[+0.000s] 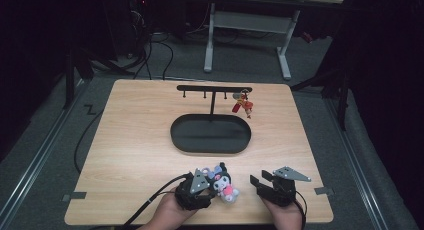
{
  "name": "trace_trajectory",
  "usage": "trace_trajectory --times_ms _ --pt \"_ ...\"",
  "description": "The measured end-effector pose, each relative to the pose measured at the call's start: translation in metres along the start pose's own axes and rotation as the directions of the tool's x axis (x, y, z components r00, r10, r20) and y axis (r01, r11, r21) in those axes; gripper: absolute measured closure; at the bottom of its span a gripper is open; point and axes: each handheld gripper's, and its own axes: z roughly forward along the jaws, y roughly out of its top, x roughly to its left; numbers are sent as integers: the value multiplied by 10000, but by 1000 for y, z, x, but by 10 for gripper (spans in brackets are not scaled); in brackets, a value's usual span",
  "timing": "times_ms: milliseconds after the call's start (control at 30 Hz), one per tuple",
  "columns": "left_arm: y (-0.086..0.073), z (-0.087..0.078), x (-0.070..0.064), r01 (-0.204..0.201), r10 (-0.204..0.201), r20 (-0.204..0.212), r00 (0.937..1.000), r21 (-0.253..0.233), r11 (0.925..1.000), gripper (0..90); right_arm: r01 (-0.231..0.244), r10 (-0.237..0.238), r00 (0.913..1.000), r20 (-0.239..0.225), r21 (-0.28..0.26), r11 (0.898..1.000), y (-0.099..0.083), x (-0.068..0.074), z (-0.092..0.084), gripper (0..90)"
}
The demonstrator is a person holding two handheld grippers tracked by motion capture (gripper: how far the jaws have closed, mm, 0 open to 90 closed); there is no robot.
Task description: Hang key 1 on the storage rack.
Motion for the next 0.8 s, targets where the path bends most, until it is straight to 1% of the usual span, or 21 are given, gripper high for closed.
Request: trace_trajectory --times_ms 33,67,100,133,167,200,233,300,333,367,433,500,600,633,667,733,767,800 --pt "4 8 -1 154 -154 -69 9999 15 9999 573 -55 55 10000 1 5 10000 0 0 0 468" --pt "4 8 -1 154 -154 -69 9999 15 9999 574 -55 55 10000 1 5 10000 0 0 0 468" --pt "8 15 -2 226 -225 -143 9996 43 9997 576 17 -17 10000 7 11 10000 0 -1 1 468" --pt "8 15 -2 226 -225 -143 9996 43 9997 578 17 -17 10000 7 11 10000 0 -1 1 468" --pt "13 23 -2 273 -273 -150 9995 16 9996 586 -53 53 10000 -6 65 10000 -1 -1 1 468" --pt "13 23 -2 273 -273 -150 9995 16 9996 587 -53 53 10000 -6 65 10000 -1 -1 1 468" --pt "18 29 -2 308 -308 20 9995 9 9995 591 -109 109 9999 -9 93 9999 -1 -3 2 468" --pt "20 28 -2 173 -173 -15 9998 -156 9997 606 -102 102 9999 6 32 9999 -1 -5 1 468" --pt "19 26 -2 133 -132 36 9999 -230 9996 632 -195 195 9998 13 22 9998 -2 -5 0 468" --pt "18 24 -1 118 -116 109 9999 -240 9996 634 -209 209 9998 26 -5 9998 -2 -6 0 468" --pt "14 14 4 92 -87 138 9999 -312 9995 618 -240 240 9997 32 -13 9997 -2 -8 -2 468" --pt "6 1 14 114 -114 -6 9999 -359 9993 592 -339 339 9994 54 -41 9994 -3 -9 -2 468" --pt "-11 -25 41 290 -306 -448 9985 -362 9989 576 -302 303 9995 64 -41 9995 -3 -9 -2 468" --pt "-17 -34 51 458 -471 -506 9976 -271 9986 565 -289 289 9996 73 -24 9996 -3 -9 -2 468" --pt "-23 -44 61 589 -605 -685 9958 -257 9979 558 -337 337 9994 93 16 9994 -3 -8 -2 468" --pt "-34 -62 79 771 -812 -1197 9895 -381 9963 558 -218 218 9997 114 28 9998 -3 -8 -1 468" --pt "-34 -62 79 771 -812 -1197 9895 -381 9963 558 -218 218 9997 114 28 9998 -3 -8 -1 468" --pt "-39 -69 88 922 -965 -1370 9859 -376 9950 558 -262 261 9996 128 60 9996 -3 -8 -1 468"
